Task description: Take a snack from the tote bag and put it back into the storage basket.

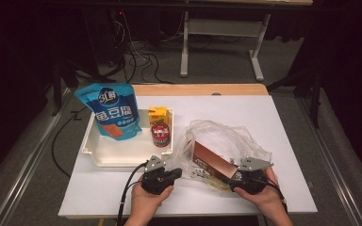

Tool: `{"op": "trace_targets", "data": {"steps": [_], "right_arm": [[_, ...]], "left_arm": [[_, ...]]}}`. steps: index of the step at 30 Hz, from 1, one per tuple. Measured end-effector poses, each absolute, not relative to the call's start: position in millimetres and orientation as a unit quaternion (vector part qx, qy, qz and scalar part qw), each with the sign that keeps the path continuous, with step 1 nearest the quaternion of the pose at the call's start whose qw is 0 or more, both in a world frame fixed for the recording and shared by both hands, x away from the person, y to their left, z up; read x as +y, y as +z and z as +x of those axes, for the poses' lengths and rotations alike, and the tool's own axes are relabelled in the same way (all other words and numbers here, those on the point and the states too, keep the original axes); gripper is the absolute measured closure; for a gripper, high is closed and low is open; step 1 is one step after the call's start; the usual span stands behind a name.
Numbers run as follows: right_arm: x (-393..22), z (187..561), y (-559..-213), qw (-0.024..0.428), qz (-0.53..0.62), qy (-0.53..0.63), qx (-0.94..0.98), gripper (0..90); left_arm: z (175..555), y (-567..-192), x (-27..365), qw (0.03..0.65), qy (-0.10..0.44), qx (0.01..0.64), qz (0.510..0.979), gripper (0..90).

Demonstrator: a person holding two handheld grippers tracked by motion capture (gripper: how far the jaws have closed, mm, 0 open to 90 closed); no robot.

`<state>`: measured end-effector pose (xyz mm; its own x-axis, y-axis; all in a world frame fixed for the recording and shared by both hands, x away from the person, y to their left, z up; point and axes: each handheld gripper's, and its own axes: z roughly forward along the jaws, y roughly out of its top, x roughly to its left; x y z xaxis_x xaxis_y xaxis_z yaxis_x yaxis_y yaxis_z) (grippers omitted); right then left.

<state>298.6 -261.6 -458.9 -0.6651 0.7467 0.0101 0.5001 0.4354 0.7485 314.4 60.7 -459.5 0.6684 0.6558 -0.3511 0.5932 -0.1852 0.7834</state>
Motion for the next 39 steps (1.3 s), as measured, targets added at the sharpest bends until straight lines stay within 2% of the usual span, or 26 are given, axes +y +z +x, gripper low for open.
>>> {"op": "trace_targets", "data": {"steps": [10,21,30,39], "right_arm": [[-268,286,-435,0.198,0.385,0.404,0.806,44.1],[-282,272,-413,0.217,0.394,0.423,0.786,44.2],[-284,266,-392,0.228,0.394,0.447,0.77,44.4],[-278,264,-381,0.23,0.378,0.461,0.769,44.4]], "left_arm": [[314,-459,59,0.494,0.031,0.403,0.77,86.8],[315,-451,67,0.514,0.039,0.399,0.758,84.6],[316,-445,73,0.529,0.045,0.391,0.751,76.5],[320,-431,85,0.552,0.057,0.368,0.746,56.6]]}}
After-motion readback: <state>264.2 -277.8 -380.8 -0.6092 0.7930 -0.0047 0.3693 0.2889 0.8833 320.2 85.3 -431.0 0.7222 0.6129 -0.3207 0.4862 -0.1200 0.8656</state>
